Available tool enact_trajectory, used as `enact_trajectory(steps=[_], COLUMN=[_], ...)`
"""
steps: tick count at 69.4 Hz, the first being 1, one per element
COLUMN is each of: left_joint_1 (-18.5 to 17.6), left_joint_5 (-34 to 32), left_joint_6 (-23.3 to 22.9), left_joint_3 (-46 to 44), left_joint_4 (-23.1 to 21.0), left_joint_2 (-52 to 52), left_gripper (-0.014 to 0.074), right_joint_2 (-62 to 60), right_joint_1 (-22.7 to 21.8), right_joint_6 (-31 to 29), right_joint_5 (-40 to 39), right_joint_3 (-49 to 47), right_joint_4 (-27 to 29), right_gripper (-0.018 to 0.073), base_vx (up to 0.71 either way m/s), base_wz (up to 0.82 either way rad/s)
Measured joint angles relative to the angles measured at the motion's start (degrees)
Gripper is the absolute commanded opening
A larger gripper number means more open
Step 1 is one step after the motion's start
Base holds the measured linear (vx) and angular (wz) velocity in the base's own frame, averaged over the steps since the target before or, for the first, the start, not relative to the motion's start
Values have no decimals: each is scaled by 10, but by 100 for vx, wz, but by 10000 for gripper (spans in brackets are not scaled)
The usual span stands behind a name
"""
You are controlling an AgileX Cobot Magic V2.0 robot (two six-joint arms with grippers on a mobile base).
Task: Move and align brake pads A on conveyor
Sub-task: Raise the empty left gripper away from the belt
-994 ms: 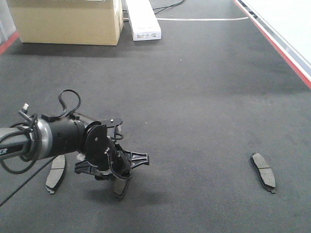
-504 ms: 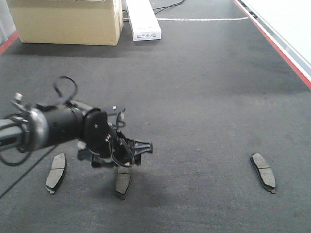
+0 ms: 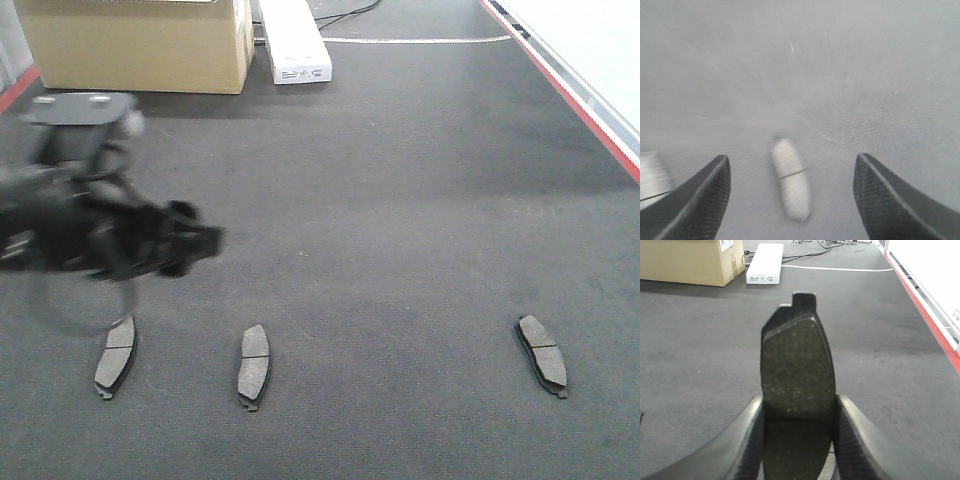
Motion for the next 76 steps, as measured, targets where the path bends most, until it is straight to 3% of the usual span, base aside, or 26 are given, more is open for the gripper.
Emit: enact_trajectory(steps=[10,24,37,50,76], left_joint_1=[0,0,0,0,0], left_joint_5=[0,-22,-51,-95,-127], left_joint_6=[1,6,61,86,105], left_joint_3=[73,177,273,356,397], left_joint_4=[41,63,68,69,69], left_joint_2=[-116,-268,-416,-533,-595], left_gripper=[502,502,502,502,502], right_joint_2=[0,0,0,0,0], right_joint_1=[0,0,0,0,0], right_joint_6=[0,0,0,0,0], right_joint_5=[0,0,0,0,0], right_joint_3=[0,0,0,0,0], right_joint_4=[0,0,0,0,0], right_gripper=[-4,-4,-4,-4,-4], base_vx=[0,0,0,0,0], base_wz=[0,0,0,0,0])
